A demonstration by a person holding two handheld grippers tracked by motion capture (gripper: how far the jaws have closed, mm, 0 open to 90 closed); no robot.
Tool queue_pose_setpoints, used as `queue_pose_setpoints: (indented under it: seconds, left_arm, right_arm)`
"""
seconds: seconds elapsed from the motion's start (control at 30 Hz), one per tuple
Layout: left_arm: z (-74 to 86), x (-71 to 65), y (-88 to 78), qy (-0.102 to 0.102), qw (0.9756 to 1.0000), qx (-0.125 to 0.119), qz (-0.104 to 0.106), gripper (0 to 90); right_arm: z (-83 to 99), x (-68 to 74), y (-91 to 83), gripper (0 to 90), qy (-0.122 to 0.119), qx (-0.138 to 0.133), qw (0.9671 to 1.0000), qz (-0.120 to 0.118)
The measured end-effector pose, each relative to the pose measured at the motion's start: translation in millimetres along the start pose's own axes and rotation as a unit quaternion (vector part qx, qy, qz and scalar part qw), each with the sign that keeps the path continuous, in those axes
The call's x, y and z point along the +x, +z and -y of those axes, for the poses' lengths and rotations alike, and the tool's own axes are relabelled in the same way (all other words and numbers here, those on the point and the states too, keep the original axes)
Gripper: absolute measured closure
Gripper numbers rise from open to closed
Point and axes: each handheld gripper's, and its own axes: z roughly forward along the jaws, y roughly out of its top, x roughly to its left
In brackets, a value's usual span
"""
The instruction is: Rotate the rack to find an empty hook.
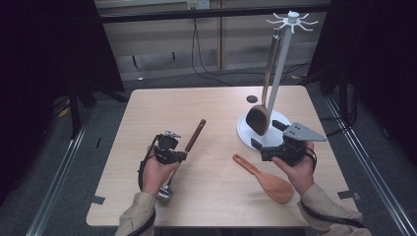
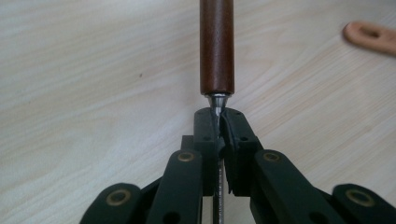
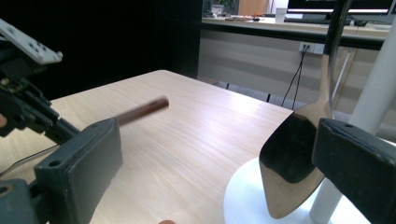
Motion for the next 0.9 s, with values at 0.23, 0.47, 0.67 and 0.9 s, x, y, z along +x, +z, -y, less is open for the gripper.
queue_pose_setpoints:
  seconds: [0.23, 0.47, 0.67, 0.9]
  left_arm:
    - [-8.8, -6.1, -12.6, -0.007, 0.9987, -0.051, 0.007, 85.0]
    - [-13.6, -12.8, -18.3, -0.009, 0.9968, -0.079, 0.005, 85.1]
    - [-17.7, -18.8, -23.0, -0.01, 0.9945, -0.104, 0.01, 85.1]
    - [-25.0, -30.7, -26.3, -0.005, 0.9914, -0.129, 0.023, 85.1]
  right_arm:
    - [0.9, 2.9, 1.7, 4.4, 0.001, 0.001, 0.9999, -0.011]
    - [2.3, 6.9, 6.1, 7.4, 0.009, 0.003, 0.9994, -0.033]
    - [3.1, 10.1, 10.6, 10.9, 0.036, 0.017, 0.9974, -0.061]
    - [2.6, 19.4, 17.1, 17.8, 0.037, 0.024, 0.9952, -0.088]
